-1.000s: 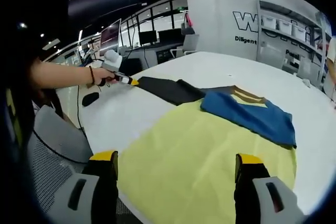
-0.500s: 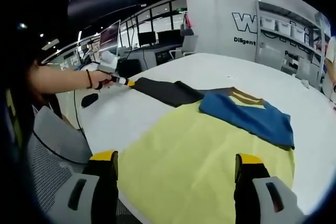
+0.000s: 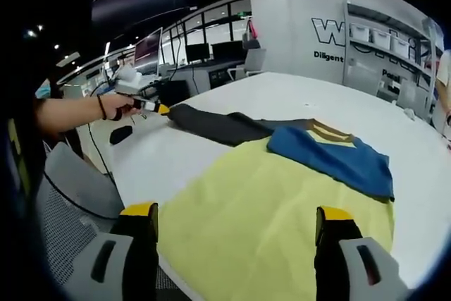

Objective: Fold the garment on the visible template until the final outline fits inside the template.

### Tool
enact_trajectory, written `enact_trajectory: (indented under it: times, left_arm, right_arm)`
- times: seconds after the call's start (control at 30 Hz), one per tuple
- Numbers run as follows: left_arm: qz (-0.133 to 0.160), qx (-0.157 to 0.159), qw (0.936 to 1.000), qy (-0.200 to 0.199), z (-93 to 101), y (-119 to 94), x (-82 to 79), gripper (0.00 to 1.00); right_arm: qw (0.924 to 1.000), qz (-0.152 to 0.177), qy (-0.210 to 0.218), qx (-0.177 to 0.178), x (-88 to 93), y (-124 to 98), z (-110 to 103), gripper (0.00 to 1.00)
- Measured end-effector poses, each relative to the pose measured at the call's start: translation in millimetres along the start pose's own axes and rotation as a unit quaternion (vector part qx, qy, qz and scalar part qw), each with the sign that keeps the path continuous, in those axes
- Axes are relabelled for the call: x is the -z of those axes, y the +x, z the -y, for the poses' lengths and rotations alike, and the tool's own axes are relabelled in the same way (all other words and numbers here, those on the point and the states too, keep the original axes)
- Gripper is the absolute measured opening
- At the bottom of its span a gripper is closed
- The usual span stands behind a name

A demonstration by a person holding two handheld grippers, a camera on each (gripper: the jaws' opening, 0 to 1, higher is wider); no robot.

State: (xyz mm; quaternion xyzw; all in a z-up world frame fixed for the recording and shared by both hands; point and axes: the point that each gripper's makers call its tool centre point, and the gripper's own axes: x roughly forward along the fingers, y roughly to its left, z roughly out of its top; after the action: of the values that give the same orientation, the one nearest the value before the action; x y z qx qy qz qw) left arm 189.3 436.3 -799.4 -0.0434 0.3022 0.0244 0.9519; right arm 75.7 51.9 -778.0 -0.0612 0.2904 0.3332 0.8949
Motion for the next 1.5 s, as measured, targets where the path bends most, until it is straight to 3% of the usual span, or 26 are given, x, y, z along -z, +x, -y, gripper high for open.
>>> enact_trajectory:
  times: [0.4,0.63,0.73,0.87,0.93,1.0,1.23,1.5]
  left_arm:
    - [0.009,-0.015,0.9995,-0.025,5.6,-17,12.6,0.00]
    - [0.037,-0.015,0.9977,-0.054,18.3,-33,-0.9,0.00]
    - [0.049,-0.016,0.9975,-0.048,21.3,-37,-9.4,0.00]
    - [0.067,-0.010,0.9960,-0.059,24.9,-43,-23.2,0.00]
    - [0.072,-0.015,0.9962,-0.048,25.3,-46,-28.9,0.00]
    - [0.081,-0.012,0.9941,-0.071,25.8,-48,-34.9,0.00]
    - [0.107,0.001,0.9899,-0.093,29.3,-49,-52.1,0.01]
    - [0.129,0.018,0.9865,-0.099,40.7,-52,-66.5,0.01]
  right_arm:
    - [1.0000,0.003,-0.004,-0.004,-3.3,-1,-1,0.91]
    - [1.0000,0.003,0.000,0.009,-2.8,-2,3,0.95]
    - [1.0000,0.000,0.006,-0.002,-0.9,-2,1,0.95]
    - [0.9994,0.017,0.032,-0.001,-8.6,-4,2,0.95]
    - [0.9995,0.018,0.027,-0.001,-9.8,-4,2,0.96]
    - [0.9998,0.015,0.016,-0.001,-9.2,-4,2,0.97]
    - [0.9999,0.009,0.012,0.006,-7.1,-5,6,0.99]
    - [0.9997,0.015,0.007,0.016,-15.0,-10,13,0.99]
